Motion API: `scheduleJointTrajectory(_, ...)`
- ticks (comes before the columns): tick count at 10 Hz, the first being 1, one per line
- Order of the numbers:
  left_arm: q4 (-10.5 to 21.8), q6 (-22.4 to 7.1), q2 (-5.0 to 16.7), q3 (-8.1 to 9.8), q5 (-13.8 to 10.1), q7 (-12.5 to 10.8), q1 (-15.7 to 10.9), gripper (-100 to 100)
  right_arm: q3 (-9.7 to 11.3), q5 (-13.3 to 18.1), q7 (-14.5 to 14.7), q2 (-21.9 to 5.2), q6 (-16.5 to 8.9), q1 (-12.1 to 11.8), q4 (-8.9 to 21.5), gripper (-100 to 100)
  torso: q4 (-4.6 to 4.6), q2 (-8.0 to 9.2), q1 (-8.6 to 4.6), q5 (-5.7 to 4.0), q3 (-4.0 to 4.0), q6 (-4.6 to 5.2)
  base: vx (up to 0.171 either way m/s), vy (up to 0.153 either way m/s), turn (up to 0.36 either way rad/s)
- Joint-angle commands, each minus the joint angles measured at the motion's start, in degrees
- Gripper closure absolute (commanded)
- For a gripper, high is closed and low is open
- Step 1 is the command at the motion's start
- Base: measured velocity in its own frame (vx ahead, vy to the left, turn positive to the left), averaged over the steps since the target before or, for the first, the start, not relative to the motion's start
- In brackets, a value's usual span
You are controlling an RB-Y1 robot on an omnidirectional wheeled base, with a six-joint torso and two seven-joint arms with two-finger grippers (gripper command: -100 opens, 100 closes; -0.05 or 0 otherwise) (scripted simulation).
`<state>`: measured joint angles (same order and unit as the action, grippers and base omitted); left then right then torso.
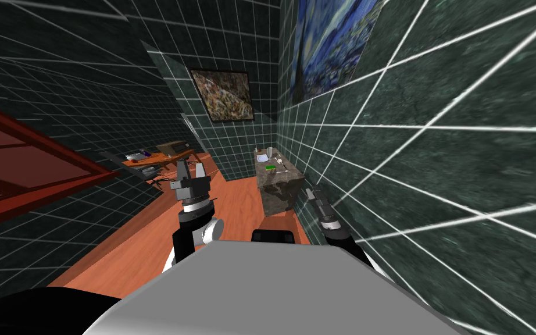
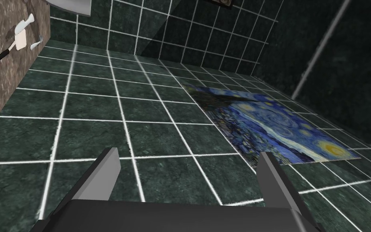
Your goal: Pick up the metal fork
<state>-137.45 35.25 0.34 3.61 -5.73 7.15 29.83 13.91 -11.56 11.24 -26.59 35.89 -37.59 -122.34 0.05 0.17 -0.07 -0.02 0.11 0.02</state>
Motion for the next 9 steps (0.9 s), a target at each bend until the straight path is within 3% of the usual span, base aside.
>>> scheduleJointTrajectory(1, 0.0, 0.0, 0.0, 0.0, 0.0, 0.0, 0.0, 0, 1.7, -1.1, 2.6, -2.9, -0.1, -1.0, 2.5, -100, 0.0, 0.0, 0.0, 0.0, 0.0, 0.0, -0.047, 0.009, 0.221)
scheduleJointTrajectory(4, 0.0, 0.0, 0.0, 0.0, 0.0, 0.0, 0.0, 0, 3.2, -2.1, 5.0, -7.4, -0.3, -2.3, 4.4, -100, -0.01, -0.04, 0.01, 0.0, -0.02, -0.04, -0.038, 0.006, 0.153)
scheduleJointTrajectory(5, 0.0, 0.0, 0.0, 0.0, 0.0, 0.0, 0.0, 0, 4.6, -3.1, 7.3, -9.1, -0.4, -3.6, 6.4, -100, -0.01, -0.06, 0.0, 0.0, -0.03, 0.0, -0.036, 0.016, 0.244)
scheduleJointTrajectory(6, 0.0, 0.0, 0.0, 0.0, 0.0, 0.0, 0.0, 0, 4.6, -3.1, 7.4, -10.8, -0.4, -3.6, 6.4, -100, -0.01, -0.05, 0.03, 0.01, -0.03, -0.03, -0.033, 0.006, 0.126)
scheduleJointTrajectory(9, 0.0, 0.0, 0.0, 0.0, 0.0, 0.0, 0.0, 0, 7.5, -5.1, 12.1, -16.4, -0.8, -6.3, 10.4, -100, -0.02, -0.09, 0.01, 0.01, -0.05, 0.0, -0.024, 0.012, 0.227)
